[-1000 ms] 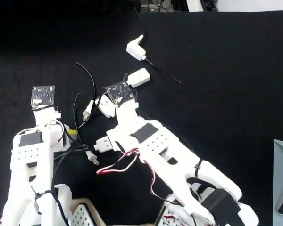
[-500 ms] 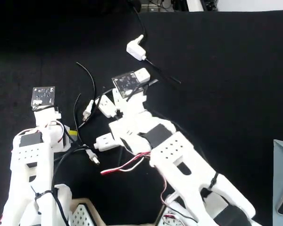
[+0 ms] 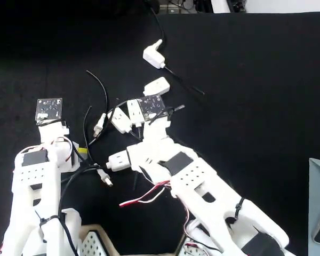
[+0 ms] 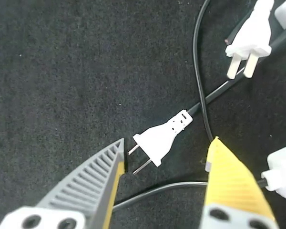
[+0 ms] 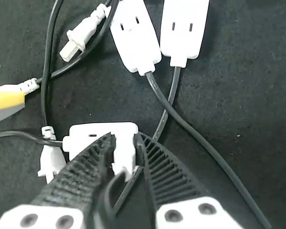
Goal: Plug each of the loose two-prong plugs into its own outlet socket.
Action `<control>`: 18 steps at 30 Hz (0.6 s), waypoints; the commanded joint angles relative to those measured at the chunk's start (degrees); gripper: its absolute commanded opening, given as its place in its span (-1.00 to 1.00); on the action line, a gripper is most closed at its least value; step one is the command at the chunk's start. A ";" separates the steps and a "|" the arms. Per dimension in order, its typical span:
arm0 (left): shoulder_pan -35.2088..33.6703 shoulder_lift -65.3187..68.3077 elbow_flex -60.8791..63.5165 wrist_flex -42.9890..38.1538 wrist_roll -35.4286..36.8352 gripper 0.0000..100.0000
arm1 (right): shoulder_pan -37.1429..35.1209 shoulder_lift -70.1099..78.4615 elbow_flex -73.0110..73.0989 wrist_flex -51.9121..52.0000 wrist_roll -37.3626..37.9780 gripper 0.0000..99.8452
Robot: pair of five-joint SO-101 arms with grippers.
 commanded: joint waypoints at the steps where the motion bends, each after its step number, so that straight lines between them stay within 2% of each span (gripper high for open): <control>1: -0.57 -1.14 -0.40 -0.88 0.18 -0.45 | -0.09 -0.40 -0.92 -1.58 -1.49 -0.98; 5: -0.57 -1.14 -0.40 -0.88 0.18 -0.45 | -0.09 6.20 -3.12 -3.25 -1.76 -0.98; 10: -0.57 -1.05 -0.40 -0.88 0.18 -0.45 | -0.26 11.12 -6.64 -0.35 -2.46 -0.98; 18: -0.57 -1.05 -0.40 -0.88 0.18 -0.45 | -6.15 11.56 -6.02 1.14 -3.25 -0.98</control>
